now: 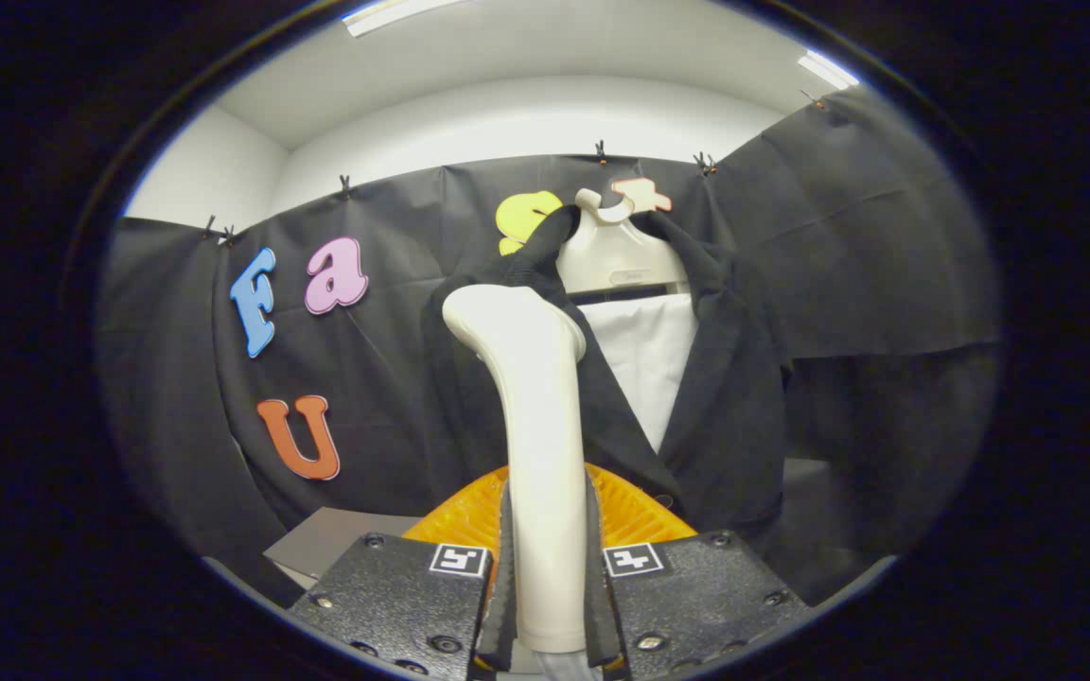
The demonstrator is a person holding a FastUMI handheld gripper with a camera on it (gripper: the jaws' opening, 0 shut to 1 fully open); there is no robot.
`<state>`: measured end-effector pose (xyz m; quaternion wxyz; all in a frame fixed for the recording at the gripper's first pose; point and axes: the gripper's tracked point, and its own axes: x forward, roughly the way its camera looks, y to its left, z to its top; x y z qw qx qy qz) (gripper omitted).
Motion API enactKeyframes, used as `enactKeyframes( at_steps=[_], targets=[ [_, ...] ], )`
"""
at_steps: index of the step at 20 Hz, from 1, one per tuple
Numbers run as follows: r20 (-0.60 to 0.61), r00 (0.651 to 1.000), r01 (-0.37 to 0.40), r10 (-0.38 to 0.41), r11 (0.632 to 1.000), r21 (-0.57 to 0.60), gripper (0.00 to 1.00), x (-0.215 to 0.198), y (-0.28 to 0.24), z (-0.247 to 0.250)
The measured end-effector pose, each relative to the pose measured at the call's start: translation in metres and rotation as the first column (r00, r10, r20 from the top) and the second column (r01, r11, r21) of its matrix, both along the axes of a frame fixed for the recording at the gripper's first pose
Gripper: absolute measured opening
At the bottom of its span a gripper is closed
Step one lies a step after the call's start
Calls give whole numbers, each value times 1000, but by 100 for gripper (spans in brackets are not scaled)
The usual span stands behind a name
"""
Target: Iron the clothes twice with a garment steamer, once on the left side and once on the right side.
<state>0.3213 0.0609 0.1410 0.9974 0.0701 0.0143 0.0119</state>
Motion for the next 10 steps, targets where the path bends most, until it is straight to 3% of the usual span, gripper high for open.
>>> enactKeyframes(
  at_steps=[10],
  targets=[
    [-78,997,23,-27,999,-46,32,-1,-11,-51]
  ],
)
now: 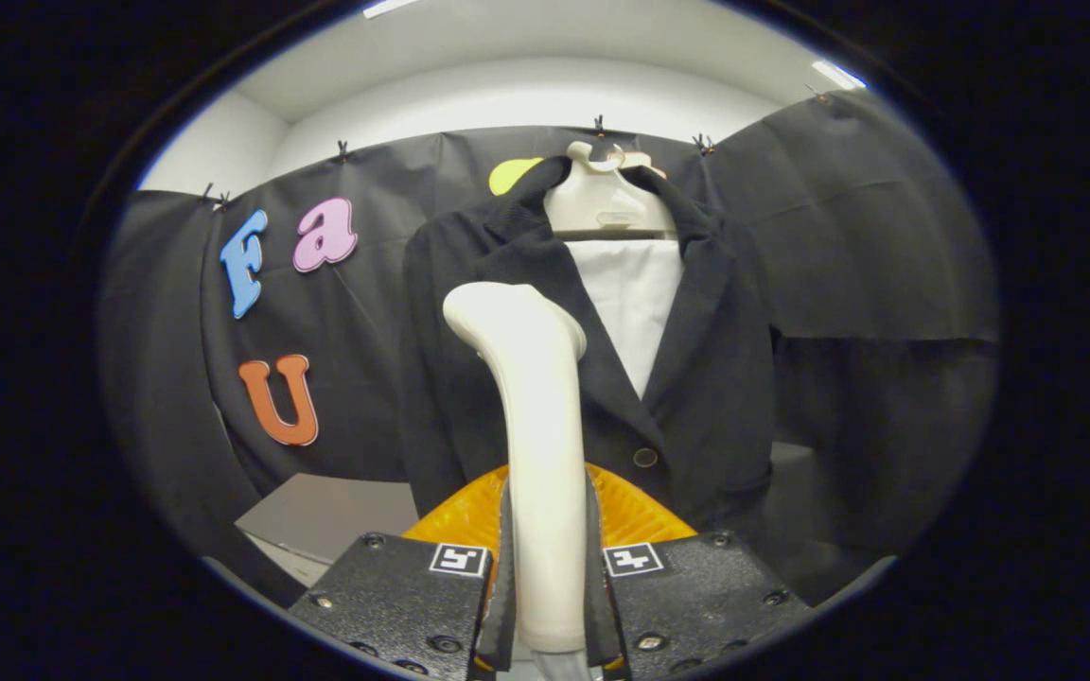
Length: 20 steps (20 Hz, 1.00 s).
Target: Iron the clothes twice with a garment steamer, once on the left side and once on the right side.
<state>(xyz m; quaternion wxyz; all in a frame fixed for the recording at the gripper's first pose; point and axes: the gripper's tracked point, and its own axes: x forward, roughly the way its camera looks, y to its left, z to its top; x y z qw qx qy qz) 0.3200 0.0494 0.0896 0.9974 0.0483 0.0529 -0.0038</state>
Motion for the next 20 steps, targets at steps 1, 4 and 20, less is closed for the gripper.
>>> enactKeyframes(
  at_steps=[1,4,20],
  targets=[
    [-8,1000,4,-4,1000,-3,32,-1,-2,-5],
    [-34,999,11,-11,1000,-13,32,-4,-5,-22],
    [-193,980,37,-41,999,-27,32,-25,-9,-124]
  ],
)
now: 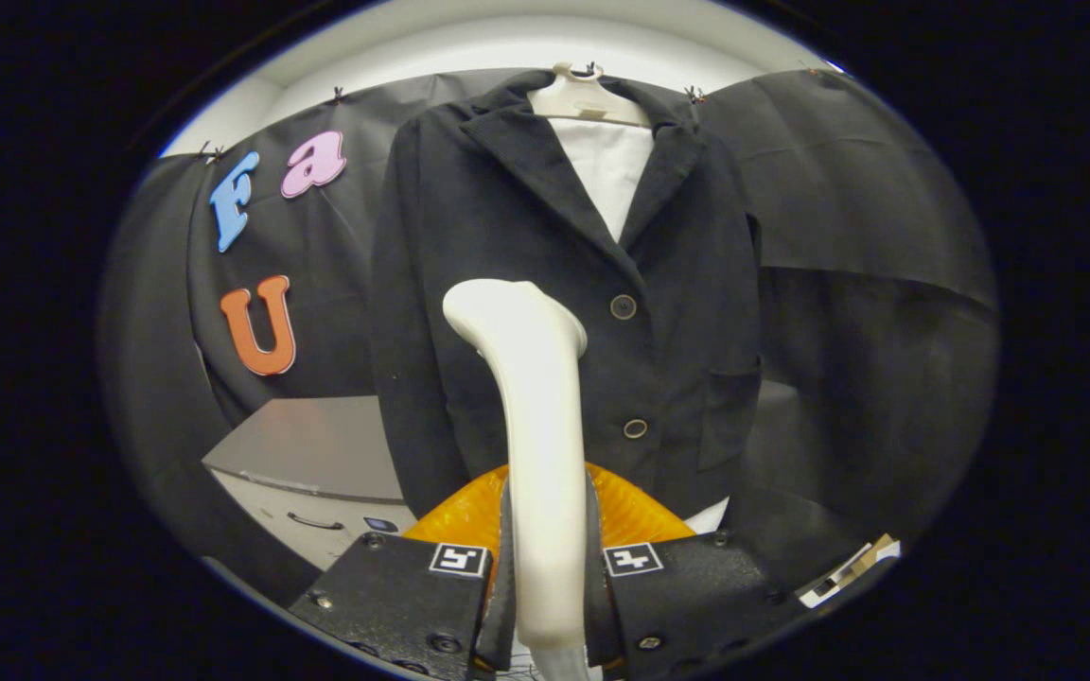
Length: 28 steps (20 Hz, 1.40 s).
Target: Iron the clothes twice with a garment steamer, once on the left side and once on the right side.
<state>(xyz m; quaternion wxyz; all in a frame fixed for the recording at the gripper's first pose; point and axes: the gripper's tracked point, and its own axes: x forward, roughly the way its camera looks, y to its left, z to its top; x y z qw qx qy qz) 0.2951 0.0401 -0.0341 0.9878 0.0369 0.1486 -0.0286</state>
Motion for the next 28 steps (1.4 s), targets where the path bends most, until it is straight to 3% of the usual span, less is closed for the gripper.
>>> enactKeyframes(
  at_steps=[28],
  targets=[
    [-229,973,35,-30,999,18,32,-18,-19,-160]
  ],
)
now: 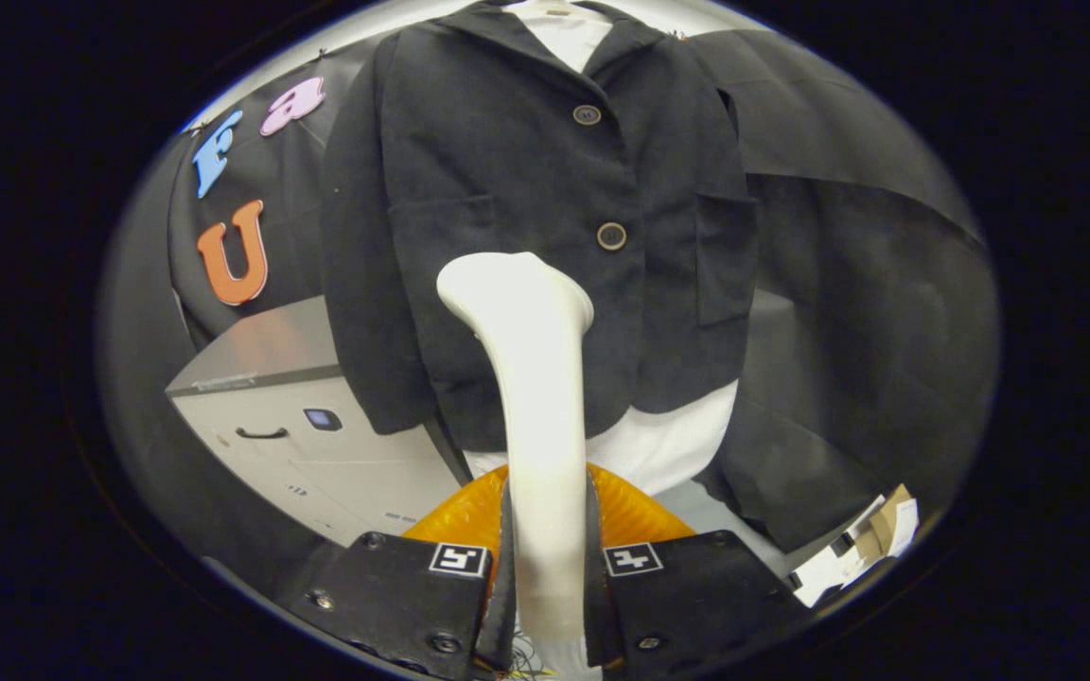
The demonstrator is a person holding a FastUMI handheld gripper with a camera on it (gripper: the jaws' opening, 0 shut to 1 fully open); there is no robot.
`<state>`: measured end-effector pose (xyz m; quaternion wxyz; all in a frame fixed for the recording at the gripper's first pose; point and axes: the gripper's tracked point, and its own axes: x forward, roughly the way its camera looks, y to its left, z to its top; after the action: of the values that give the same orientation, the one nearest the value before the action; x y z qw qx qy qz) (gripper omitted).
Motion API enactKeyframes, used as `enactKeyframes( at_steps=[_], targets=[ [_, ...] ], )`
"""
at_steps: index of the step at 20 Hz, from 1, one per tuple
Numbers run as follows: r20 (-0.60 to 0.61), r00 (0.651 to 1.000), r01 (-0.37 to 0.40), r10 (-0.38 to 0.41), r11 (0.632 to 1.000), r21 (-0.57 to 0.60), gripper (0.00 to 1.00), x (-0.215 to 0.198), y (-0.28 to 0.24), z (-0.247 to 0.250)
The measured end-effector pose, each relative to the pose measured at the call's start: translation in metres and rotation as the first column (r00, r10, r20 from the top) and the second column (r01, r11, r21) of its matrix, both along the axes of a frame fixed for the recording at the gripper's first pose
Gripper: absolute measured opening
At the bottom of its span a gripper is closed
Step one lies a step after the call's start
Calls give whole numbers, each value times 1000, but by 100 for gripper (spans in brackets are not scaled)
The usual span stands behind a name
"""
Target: Iron the clothes twice with a garment steamer, once on the left side and once on the right side.
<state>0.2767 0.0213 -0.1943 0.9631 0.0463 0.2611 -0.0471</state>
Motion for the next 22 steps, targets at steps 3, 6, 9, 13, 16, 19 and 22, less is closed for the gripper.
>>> enactKeyframes(
  at_steps=[3,6,9,13,16,19,22],
  targets=[
    [-32,999,-1,1,1000,-1,32,-7,-4,-18],
    [-70,998,-3,3,1000,-1,32,-15,-7,-39],
    [-101,995,-11,10,1000,-4,32,-19,-7,-56],
    [-107,994,-12,14,1000,18,32,-24,-13,-53],
    [-83,996,-5,10,998,61,32,-28,-22,-33],
    [-24,1000,0,3,994,106,31,-32,-40,5],
    [54,998,18,-26,990,142,31,-34,-69,55]
  ],
)
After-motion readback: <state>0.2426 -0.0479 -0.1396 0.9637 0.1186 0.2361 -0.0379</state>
